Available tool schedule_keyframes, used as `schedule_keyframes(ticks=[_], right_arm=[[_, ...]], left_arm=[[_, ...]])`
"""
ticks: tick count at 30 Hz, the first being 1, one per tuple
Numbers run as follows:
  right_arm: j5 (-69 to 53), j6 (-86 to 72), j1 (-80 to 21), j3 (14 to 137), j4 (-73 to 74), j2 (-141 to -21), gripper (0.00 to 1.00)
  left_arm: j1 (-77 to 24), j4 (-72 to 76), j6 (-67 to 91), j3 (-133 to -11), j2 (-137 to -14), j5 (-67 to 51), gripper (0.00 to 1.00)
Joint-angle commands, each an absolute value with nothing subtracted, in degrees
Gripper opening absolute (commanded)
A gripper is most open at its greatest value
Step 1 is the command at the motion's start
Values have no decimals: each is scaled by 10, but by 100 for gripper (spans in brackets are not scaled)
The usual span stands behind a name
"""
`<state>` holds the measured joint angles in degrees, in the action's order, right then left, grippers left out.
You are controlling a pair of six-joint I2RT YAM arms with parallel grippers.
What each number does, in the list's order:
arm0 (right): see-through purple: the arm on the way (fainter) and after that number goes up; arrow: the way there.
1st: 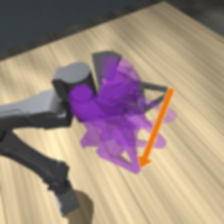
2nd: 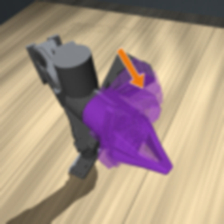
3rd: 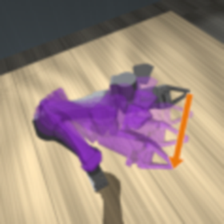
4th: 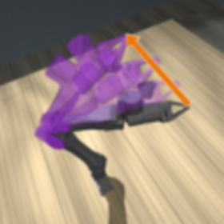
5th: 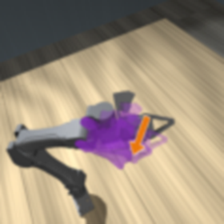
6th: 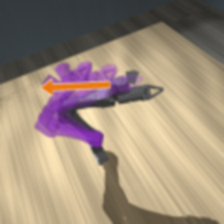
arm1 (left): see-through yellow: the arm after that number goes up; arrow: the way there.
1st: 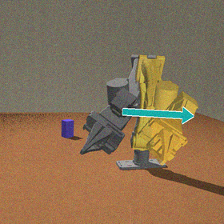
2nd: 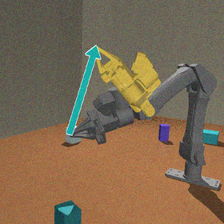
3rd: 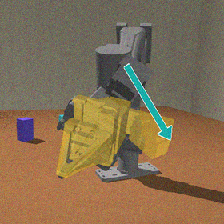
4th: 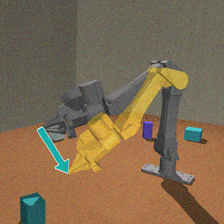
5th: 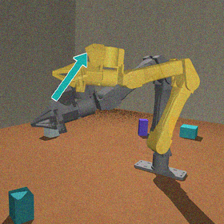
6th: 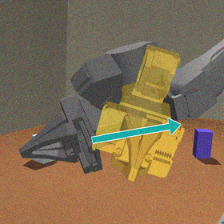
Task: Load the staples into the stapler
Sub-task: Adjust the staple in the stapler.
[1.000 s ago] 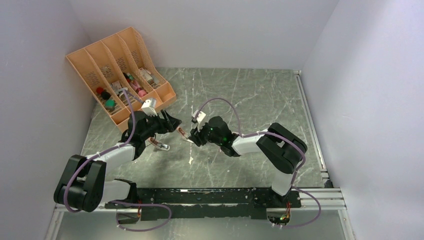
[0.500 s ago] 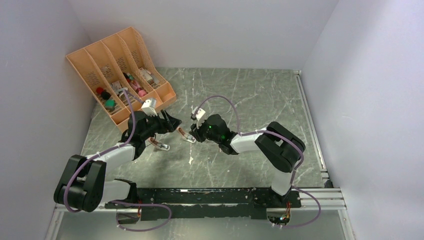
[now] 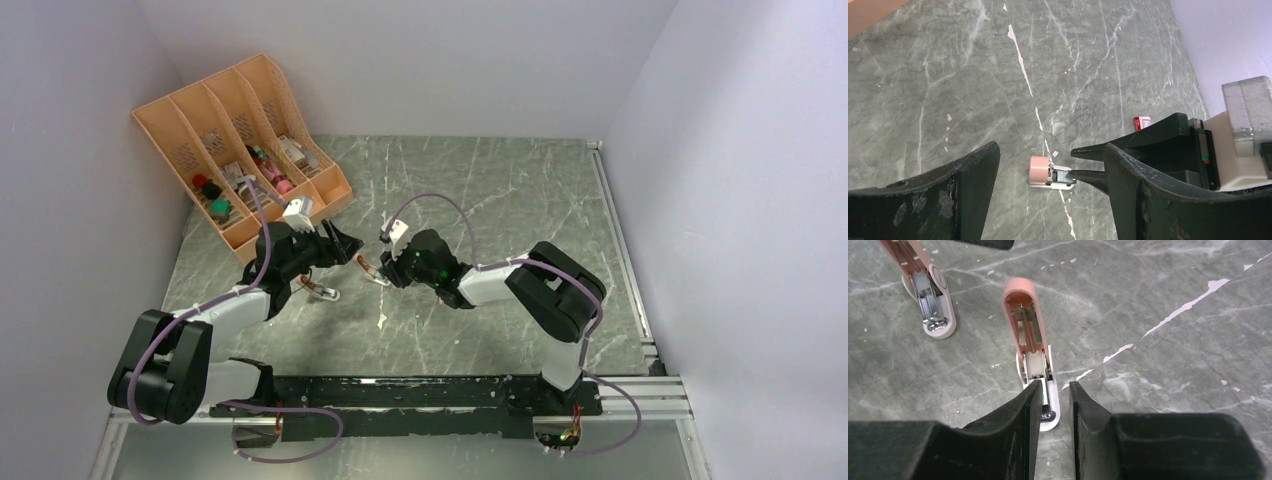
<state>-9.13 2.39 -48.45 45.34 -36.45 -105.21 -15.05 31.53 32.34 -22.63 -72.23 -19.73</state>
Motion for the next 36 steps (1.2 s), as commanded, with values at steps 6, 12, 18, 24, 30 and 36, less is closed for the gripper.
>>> schedule_keyframes(ticks=[6, 12, 18, 24, 30, 36], right_arm=[[-104, 26, -483, 468, -353, -1075, 31], [-102, 32, -483, 466, -349, -1080, 31], [-100, 33, -483, 462, -358, -1066, 31], [-125, 43, -482, 427, -423, -1022, 37], [-182, 98, -480, 382, -466, -1013, 47], [-178, 126, -480, 362, -497, -1035, 55]], left_arm=[[-145, 341, 315, -225, -722, -207, 80], [-145, 341, 315, -226, -723, -207, 80], [-145, 338, 315, -228, -724, -209, 80], [-145, 317, 313, -247, -729, -220, 79], [-145, 316, 316, -253, -736, -234, 80], [-145, 300, 308, -260, -738, -228, 80]])
